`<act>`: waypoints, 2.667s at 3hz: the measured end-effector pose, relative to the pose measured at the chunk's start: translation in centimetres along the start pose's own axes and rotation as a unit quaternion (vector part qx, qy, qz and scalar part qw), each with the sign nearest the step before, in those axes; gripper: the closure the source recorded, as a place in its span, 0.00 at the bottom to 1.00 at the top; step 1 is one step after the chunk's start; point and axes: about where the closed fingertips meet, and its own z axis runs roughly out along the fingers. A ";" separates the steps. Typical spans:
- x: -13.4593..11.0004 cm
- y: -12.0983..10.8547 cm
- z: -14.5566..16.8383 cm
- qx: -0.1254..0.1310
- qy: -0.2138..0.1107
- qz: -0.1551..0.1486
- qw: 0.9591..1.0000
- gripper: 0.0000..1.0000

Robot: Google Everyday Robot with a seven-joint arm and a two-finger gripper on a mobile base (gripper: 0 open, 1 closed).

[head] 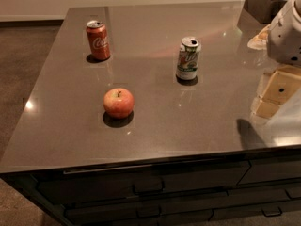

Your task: Move apple near coke can

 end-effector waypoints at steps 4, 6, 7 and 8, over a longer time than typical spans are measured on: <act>-8.8 2.2 4.8 -0.035 -0.078 0.019 0.996 0.00; -17.6 2.2 9.5 -0.061 -0.157 -0.018 0.985 0.00; -21.1 2.8 12.2 -0.094 -0.174 -0.046 0.979 0.00; -24.2 3.8 13.8 -0.122 -0.181 -0.076 0.973 0.00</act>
Offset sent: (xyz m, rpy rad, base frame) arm 0.0021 0.0494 -0.0213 0.1033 0.0351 0.0275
